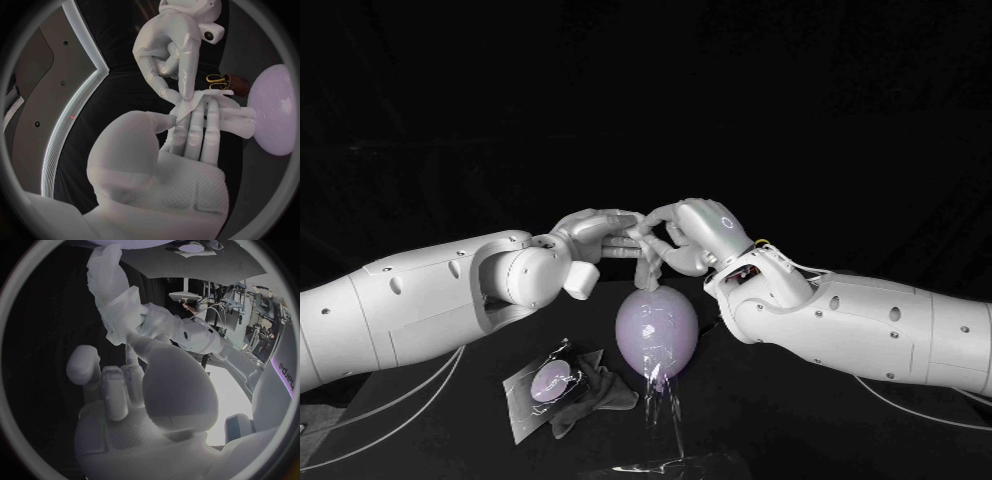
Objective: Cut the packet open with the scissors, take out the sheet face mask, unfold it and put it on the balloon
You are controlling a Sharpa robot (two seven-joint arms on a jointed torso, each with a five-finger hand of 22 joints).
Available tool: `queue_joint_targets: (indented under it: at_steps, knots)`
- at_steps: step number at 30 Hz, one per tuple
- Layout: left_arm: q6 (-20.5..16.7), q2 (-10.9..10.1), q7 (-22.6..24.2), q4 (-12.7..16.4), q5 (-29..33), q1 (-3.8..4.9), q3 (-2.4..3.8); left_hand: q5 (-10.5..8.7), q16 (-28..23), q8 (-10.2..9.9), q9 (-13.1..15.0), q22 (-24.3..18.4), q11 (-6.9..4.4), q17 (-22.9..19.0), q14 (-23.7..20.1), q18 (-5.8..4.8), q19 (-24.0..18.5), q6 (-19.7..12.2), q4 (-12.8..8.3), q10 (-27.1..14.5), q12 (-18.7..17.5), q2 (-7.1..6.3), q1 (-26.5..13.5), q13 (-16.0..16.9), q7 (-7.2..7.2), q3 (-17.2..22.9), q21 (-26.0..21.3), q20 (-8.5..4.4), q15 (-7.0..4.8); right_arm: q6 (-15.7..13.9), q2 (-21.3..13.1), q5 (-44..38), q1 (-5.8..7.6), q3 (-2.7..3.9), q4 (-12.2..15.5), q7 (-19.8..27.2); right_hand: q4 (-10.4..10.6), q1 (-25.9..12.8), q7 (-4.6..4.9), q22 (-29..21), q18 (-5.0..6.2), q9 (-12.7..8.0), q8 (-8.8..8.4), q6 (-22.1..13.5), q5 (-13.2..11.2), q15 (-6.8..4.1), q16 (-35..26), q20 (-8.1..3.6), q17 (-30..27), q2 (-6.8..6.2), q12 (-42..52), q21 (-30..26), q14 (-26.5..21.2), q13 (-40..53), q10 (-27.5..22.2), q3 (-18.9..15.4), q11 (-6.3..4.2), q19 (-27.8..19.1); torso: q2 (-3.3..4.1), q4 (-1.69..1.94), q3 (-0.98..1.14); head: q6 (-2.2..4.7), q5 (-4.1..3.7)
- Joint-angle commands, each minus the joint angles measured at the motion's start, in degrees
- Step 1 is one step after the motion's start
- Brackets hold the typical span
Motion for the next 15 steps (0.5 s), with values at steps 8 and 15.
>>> queue_joint_targets:
  at_steps: [8,15]
  knots:
    - [1.03,0.14,1.01,0.09,-0.13,0.2,0.2,0.15,0.14,2.56,4.65,0.05,0.02,0.03,0.34,0.89,-0.04,0.39,-0.32,0.21,0.34,0.02,0.12,0.05,2.93,0.07,-0.12,0.07,0.07,-0.03,-0.42,0.27,-0.17,-0.08,0.38,0.2,-0.48,-0.01,-0.21,1.37,-0.19,1.04,1.19,0.4,0.19,-0.58,0.2,-0.17,15.1,-0.58,0.53,0.75,5.87,12.15,4.17,0.71,-0.61,0.8,0.01,0.0,0.01,-0.01,0.03]
    - [0.79,0.2,1.16,-0.26,-0.13,0.2,0.21,0.15,0.14,2.58,4.65,0.05,0.01,0.03,0.34,0.88,-0.06,0.41,-0.38,0.22,0.32,0.0,0.15,0.04,2.92,0.08,-0.13,0.07,0.07,1.71,-1.38,0.37,-0.18,-0.09,2.16,0.53,-0.63,-0.12,-0.35,1.63,-0.27,1.51,1.74,0.47,0.18,-0.69,0.2,-0.27,15.1,-0.83,0.85,1.12,5.87,12.4,4.35,1.07,-0.73,1.09,-0.03,-0.04,0.01,-0.05,0.04]
